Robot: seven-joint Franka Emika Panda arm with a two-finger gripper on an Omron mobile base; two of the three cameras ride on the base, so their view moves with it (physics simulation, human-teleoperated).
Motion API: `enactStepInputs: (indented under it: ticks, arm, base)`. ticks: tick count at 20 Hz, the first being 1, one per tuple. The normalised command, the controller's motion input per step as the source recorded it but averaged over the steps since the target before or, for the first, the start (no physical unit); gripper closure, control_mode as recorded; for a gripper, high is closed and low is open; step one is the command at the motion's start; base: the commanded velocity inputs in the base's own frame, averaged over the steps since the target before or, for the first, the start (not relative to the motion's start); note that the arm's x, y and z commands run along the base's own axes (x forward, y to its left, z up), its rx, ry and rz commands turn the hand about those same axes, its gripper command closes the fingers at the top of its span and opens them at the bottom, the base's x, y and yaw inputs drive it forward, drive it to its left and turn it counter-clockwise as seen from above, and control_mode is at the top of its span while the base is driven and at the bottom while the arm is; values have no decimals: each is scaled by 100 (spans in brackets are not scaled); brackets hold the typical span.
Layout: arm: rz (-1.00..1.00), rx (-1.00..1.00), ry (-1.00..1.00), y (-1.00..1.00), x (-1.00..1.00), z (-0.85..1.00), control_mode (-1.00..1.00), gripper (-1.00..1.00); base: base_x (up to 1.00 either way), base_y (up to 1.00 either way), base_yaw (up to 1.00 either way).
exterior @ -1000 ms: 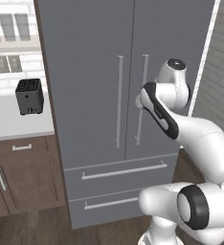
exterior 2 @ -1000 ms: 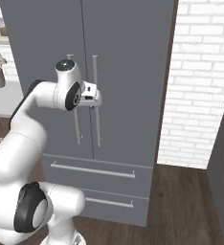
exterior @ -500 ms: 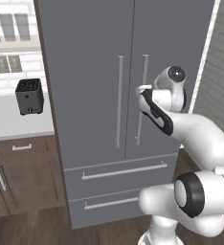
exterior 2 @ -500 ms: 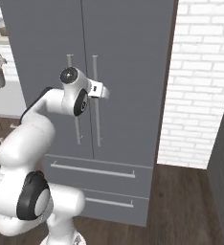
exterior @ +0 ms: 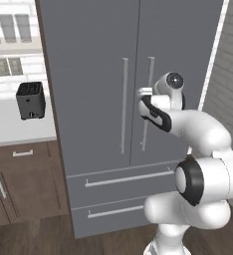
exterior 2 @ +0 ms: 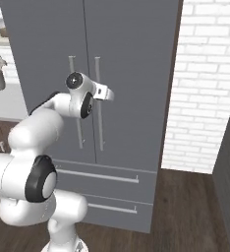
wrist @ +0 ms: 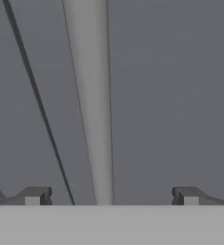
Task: Take the strawberry from the fridge and place it on top of the pancake, located on the dining counter.
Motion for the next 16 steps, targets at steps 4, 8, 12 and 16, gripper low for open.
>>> enactStepInputs:
  ticks: [4, 8, 12, 16]
  arm:
    - [0, 0, 0, 0, 40, 0, -100, -100]
    - [0, 0, 0, 0, 36, 0, -100, -100]
    - [0, 0, 0, 0, 39, 0, -100, -100]
    - [0, 0, 0, 0, 38, 0, -100, -100]
  base:
    - [0, 0, 0]
    - [0, 0, 0]
    - [0, 0, 0]
    - [0, 0, 0]
